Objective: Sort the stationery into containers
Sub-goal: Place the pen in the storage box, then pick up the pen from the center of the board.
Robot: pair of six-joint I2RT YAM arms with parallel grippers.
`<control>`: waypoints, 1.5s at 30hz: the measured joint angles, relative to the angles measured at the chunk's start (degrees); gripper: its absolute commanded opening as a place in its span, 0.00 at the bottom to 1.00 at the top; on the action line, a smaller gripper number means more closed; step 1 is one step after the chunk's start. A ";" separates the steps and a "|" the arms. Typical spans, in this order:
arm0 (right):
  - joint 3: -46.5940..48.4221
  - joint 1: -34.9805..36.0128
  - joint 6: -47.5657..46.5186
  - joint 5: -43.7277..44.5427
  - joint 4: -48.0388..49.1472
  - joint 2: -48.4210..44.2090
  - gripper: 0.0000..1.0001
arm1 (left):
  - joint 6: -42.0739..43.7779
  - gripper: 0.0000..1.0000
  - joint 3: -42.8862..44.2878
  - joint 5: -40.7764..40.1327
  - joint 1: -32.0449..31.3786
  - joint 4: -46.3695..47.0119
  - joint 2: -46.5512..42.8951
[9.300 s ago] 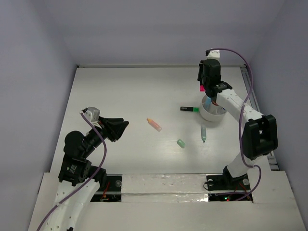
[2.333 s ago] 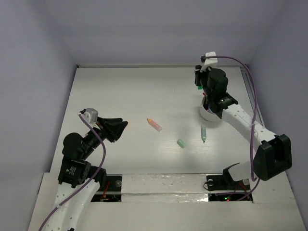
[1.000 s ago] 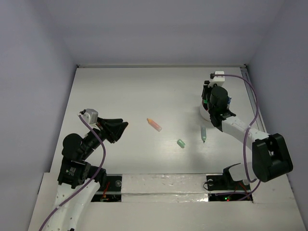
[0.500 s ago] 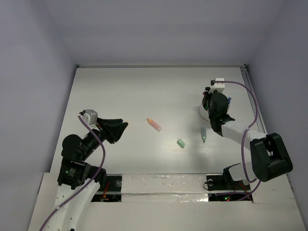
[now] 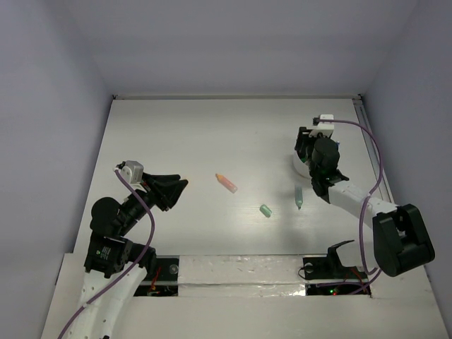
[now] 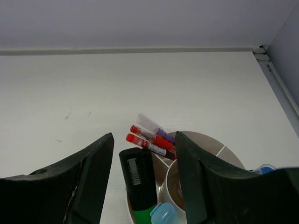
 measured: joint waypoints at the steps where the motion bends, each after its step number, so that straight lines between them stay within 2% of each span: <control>1: 0.00 0.00 0.02 -0.22 -0.02 -0.11 0.61 | 0.00 0.33 0.00 0.00 0.00 0.00 0.00; 4: 0.00 0.00 0.20 -0.61 -0.07 -0.17 0.61 | 0.00 0.33 0.00 0.00 0.00 0.00 0.00; 6: 0.00 0.00 0.24 -1.14 -0.57 -0.61 0.57 | 0.00 0.33 0.00 0.02 0.00 0.00 0.00; 11: 0.44 0.81 2.51 -5.75 -4.39 -4.81 0.23 | 0.00 0.33 0.00 0.00 0.00 0.00 0.00; 13: 2.54 2.29 3.37 -8.41 -7.89 -5.99 0.15 | 0.00 0.33 0.00 0.00 0.00 0.00 0.00; 18: 9.38 13.49 3.54 -14.03 -15.47 -4.35 0.14 | -0.09 0.33 0.00 -0.20 0.00 0.00 0.00; 21: 12.90 19.43 3.76 -18.80 -19.21 -0.85 0.20 | -0.11 0.32 0.00 -0.44 0.00 -0.02 0.02; 22: 13.62 20.87 4.15 -20.26 -20.31 0.61 0.26 | -0.15 0.32 0.00 -0.55 0.00 -0.02 0.09; 23: 14.19 22.05 4.55 -21.55 -21.53 2.34 0.43 | -0.15 0.32 0.00 -0.66 0.00 -0.02 0.11; 24: 14.88 22.93 5.18 -22.25 -22.75 4.22 0.51 | -0.15 0.32 0.00 -0.70 0.00 -0.02 0.17; 27: 17.49 25.42 5.60 -22.93 -27.17 10.91 0.68 | -0.17 0.31 0.00 -1.11 0.00 -0.04 0.55; 28: 19.04 26.12 5.66 -22.73 -29.42 13.22 0.68 | -0.17 0.30 0.00 -1.31 0.00 -0.07 0.68; 29: 21.16 26.93 5.70 -22.25 -31.15 16.35 0.72 | -0.24 0.29 0.00 -1.51 0.00 -0.04 0.76; 34: 31.21 30.16 5.77 -19.80 -38.88 30.34 0.73 | -0.33 0.28 0.00 -2.29 0.00 -0.07 0.92; 40: 35.15 31.76 5.75 -16.76 -43.45 37.13 0.72 | -0.35 0.31 0.00 -2.64 0.00 -0.07 1.22; 43: 37.57 31.78 6.19 -15.45 -44.26 38.86 0.61 | -0.35 0.36 0.00 -2.80 0.00 -0.09 1.33; 45: 39.39 31.76 6.58 -14.91 -44.61 40.15 0.42 | -0.37 0.40 0.00 -2.84 0.00 -0.09 1.36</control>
